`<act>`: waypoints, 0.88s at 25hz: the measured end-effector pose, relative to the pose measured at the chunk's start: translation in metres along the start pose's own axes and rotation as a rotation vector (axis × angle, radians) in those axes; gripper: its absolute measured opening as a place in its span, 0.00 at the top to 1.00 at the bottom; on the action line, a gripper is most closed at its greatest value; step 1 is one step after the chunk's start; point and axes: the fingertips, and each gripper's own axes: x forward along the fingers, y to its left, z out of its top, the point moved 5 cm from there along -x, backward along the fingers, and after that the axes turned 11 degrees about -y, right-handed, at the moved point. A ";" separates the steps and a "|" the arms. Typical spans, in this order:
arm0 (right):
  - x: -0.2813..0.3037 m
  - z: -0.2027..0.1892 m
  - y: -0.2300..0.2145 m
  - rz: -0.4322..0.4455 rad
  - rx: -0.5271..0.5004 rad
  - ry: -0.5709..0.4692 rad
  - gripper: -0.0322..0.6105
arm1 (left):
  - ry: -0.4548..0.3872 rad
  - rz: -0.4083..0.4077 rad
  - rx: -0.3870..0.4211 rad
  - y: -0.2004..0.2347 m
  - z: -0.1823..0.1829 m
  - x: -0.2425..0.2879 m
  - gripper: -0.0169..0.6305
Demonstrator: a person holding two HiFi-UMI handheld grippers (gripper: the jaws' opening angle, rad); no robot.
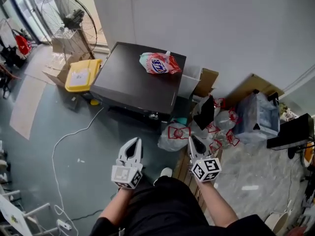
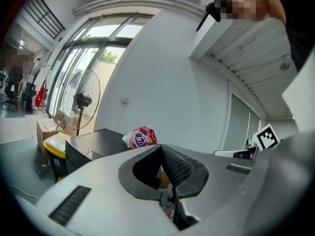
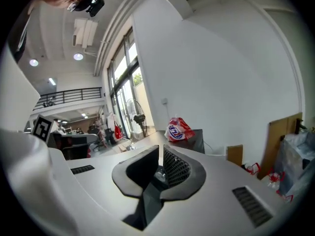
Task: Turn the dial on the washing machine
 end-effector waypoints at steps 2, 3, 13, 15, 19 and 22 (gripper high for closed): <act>0.008 0.016 0.011 0.028 -0.030 -0.011 0.93 | -0.038 -0.043 0.021 0.004 0.027 0.007 0.97; 0.011 0.022 0.017 0.028 -0.047 -0.018 0.93 | -0.049 -0.063 0.030 0.008 0.037 0.007 0.97; 0.032 0.054 0.035 -0.089 -0.148 -0.061 0.95 | -0.028 -0.108 0.074 0.056 0.072 0.007 0.97; 0.034 0.053 0.036 -0.111 -0.160 -0.056 0.95 | -0.036 -0.115 0.077 0.067 0.066 0.007 0.97; 0.042 0.052 0.041 -0.125 -0.179 -0.060 0.95 | -0.019 -0.113 0.092 0.082 0.070 0.015 0.97; 0.042 0.055 0.050 -0.148 -0.194 -0.075 0.95 | -0.001 -0.116 0.084 0.091 0.072 0.017 0.97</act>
